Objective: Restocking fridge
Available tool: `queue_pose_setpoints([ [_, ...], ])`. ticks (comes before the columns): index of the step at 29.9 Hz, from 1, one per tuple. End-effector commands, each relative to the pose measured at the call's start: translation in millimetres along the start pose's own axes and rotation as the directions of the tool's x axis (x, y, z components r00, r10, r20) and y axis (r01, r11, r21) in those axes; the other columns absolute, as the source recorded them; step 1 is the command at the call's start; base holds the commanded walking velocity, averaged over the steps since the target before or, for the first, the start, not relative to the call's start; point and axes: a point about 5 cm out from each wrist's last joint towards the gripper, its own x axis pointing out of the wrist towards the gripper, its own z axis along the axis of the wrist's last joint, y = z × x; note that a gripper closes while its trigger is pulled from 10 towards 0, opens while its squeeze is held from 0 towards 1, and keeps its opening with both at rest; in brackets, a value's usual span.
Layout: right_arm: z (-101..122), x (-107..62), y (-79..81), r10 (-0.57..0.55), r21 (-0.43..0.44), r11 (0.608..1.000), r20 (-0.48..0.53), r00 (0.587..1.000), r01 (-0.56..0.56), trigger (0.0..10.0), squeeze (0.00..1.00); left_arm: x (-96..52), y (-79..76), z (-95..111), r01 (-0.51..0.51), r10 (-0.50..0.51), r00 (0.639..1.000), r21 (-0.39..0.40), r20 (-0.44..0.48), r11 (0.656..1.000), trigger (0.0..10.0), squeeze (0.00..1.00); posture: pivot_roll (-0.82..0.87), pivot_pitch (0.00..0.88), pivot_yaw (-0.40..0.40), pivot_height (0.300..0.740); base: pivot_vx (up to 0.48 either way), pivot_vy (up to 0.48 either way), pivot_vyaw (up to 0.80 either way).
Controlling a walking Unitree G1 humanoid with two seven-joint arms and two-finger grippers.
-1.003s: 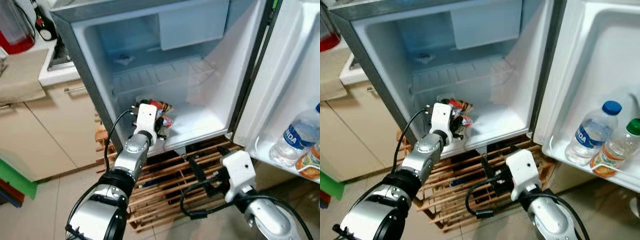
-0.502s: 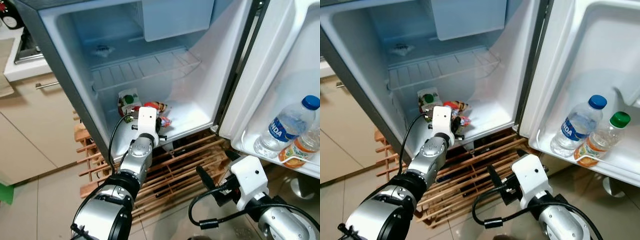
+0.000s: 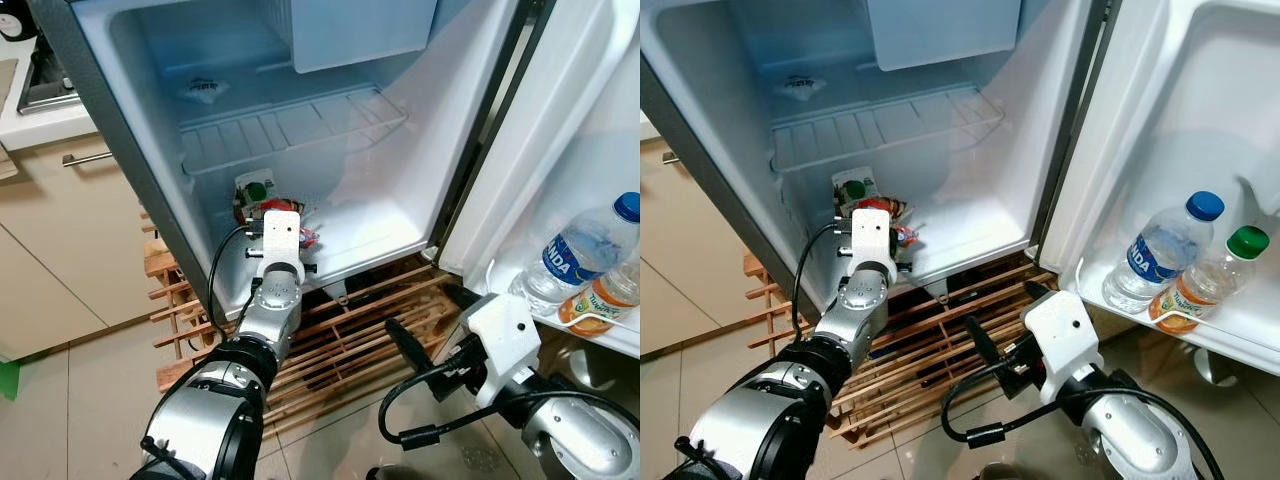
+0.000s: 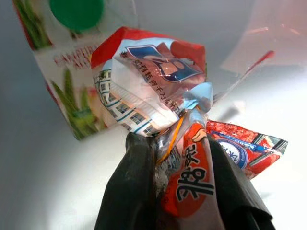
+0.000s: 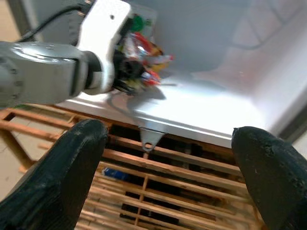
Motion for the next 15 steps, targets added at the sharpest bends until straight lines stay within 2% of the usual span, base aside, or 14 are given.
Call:
queue_pose_setpoints([
  [1,6.0,-1.2,5.0,0.046,0.002,0.999,0.017,0.999,-0.046,10.0,0.00,1.6,-3.0,5.8,0.012,-0.012,1.000,-0.012,0.007,1.000,10.0,0.00,-0.50,0.159,0.073,0.740,0.000,0.000,0.00],
  [3,8.7,-0.3,5.8,0.071,-0.009,0.997,0.017,0.997,-0.071,10.0,0.00,1.8,-4.4,7.0,0.006,-0.006,1.000,-0.016,0.007,1.000,10.0,0.00,-0.50,0.161,0.072,0.740,0.000,0.000,0.00],
  [4,10.4,0.3,6.8,0.083,-0.012,0.996,0.018,0.996,-0.083,10.0,0.00,2.0,-3.9,7.6,-0.007,0.007,1.000,-0.013,0.010,1.000,10.0,1.00,-0.50,0.162,0.070,0.740,0.000,0.000,0.00],
  [9,12.5,1.3,11.7,0.103,-0.004,0.995,0.019,0.995,-0.103,10.0,0.00,2.5,-2.8,10.8,-0.024,0.024,0.999,-0.003,0.031,1.000,10.0,1.00,-0.49,0.161,0.063,0.740,0.000,0.000,0.00],
  [15,11.0,4.1,14.6,0.108,0.023,0.994,0.010,0.994,-0.108,10.0,0.00,5.8,-1.3,27.6,-0.034,0.031,0.993,0.025,0.113,0.999,10.0,1.00,-0.47,0.152,0.064,0.740,0.000,0.000,0.00],
])
